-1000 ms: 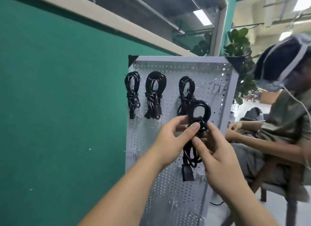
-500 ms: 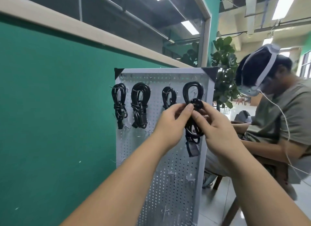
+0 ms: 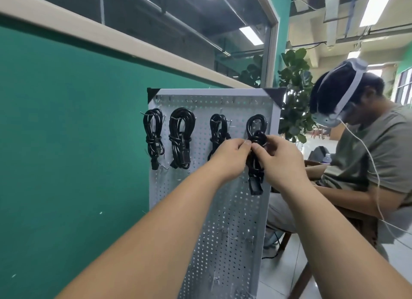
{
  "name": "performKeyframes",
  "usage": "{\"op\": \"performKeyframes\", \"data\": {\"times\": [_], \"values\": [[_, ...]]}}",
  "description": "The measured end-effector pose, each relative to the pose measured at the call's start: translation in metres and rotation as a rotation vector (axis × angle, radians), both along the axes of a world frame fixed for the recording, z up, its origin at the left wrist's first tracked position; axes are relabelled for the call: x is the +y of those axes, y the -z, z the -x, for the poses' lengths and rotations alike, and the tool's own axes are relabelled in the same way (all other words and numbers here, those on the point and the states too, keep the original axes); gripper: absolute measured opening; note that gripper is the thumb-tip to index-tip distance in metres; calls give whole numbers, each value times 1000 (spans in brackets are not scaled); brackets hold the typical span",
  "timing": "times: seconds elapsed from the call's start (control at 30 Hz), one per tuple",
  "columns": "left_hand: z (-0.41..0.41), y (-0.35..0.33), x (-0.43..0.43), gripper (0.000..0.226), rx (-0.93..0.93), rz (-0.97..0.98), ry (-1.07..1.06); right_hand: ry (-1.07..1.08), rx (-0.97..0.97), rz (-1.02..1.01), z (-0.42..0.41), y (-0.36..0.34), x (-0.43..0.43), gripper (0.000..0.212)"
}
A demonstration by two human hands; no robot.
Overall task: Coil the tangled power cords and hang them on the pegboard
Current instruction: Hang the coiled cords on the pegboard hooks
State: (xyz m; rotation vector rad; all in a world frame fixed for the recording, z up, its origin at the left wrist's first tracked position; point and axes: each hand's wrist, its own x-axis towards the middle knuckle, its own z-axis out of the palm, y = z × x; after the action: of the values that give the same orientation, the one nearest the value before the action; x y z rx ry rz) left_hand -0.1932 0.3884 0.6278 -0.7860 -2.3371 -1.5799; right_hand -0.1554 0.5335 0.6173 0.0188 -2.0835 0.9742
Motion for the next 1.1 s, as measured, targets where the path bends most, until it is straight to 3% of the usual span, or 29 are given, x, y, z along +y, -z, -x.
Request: {"op": "performKeyframes", "data": {"times": [0.1, 0.4, 0.57, 0.67, 0.77, 0.87, 1.1], "values": [[2, 3, -2, 34, 4, -25, 10, 158, 36, -77, 0, 5, -3, 39], [-1, 38, -32, 30, 107, -23, 78, 166, 55, 6, -10, 30, -11, 47], [-13, 60, -57, 27, 165, -58, 34, 277, 158, -58, -31, 44, -26, 56], [-25, 83, -80, 29, 169, -59, 3, 283, 304, -98, -54, 68, -48, 48], [-34, 137, -110, 29, 78, 16, -35, 161, 323, -154, -69, 119, -82, 40], [-40, 214, -142, 30, -53, 151, -101, -7, 109, -161, -65, 190, -116, 37], [-54, 383, -228, 26, -517, 490, -231, -244, -815, -251, -26, 355, -163, 42]]}}
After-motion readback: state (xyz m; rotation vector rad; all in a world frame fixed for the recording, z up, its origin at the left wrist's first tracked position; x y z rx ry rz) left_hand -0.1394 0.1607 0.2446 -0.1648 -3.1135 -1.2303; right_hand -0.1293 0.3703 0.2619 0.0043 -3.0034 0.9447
